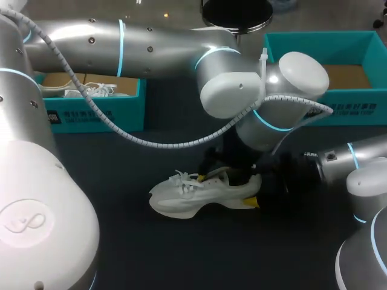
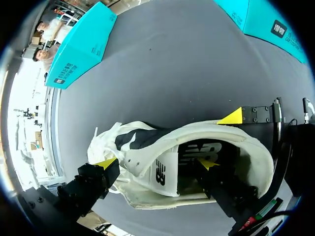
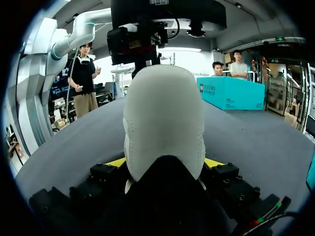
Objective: Take the shoe out of the shoebox, open the shoe tongue, remove and reinsert the insole, then place the shoe into the shoebox
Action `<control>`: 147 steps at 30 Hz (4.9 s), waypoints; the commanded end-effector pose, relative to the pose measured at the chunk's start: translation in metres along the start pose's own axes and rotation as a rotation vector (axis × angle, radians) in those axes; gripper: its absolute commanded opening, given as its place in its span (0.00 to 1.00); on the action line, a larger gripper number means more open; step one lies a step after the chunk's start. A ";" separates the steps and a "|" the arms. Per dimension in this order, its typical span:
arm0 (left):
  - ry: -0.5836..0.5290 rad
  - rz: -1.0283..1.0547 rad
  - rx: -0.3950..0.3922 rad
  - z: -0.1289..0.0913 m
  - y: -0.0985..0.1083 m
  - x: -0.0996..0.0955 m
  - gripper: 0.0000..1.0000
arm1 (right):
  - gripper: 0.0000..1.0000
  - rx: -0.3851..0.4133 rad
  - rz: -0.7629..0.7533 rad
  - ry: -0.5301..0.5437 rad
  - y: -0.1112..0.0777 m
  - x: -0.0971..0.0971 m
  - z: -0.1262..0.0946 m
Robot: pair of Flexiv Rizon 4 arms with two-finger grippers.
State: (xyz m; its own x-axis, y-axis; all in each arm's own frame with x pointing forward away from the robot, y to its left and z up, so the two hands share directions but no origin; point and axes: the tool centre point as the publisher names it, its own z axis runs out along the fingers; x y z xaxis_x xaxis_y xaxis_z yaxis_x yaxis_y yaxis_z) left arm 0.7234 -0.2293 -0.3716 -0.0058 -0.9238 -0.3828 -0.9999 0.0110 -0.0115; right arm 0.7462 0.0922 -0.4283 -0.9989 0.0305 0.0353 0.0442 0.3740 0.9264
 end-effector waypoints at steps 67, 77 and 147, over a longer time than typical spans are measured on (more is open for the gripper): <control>0.272 -0.039 -0.186 0.032 0.029 -0.125 0.00 | 0.00 0.002 0.001 -0.002 -0.004 0.001 0.006; 0.353 0.012 -0.212 0.043 0.027 -0.126 1.00 | 0.00 0.002 0.001 -0.002 -0.004 0.001 0.006; 0.383 1.084 0.259 -0.079 0.014 -0.121 1.00 | 0.00 0.002 0.001 -0.002 -0.004 0.001 0.006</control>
State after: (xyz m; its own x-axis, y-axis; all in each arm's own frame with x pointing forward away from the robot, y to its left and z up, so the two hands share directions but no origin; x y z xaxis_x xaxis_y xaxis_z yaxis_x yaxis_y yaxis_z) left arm 0.7070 -0.1390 -0.2537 -0.7237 -0.6900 -0.0097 -0.6890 0.7233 -0.0447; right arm 0.7461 0.0934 -0.4282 -0.9989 0.0306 0.0355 0.0444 0.3740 0.9264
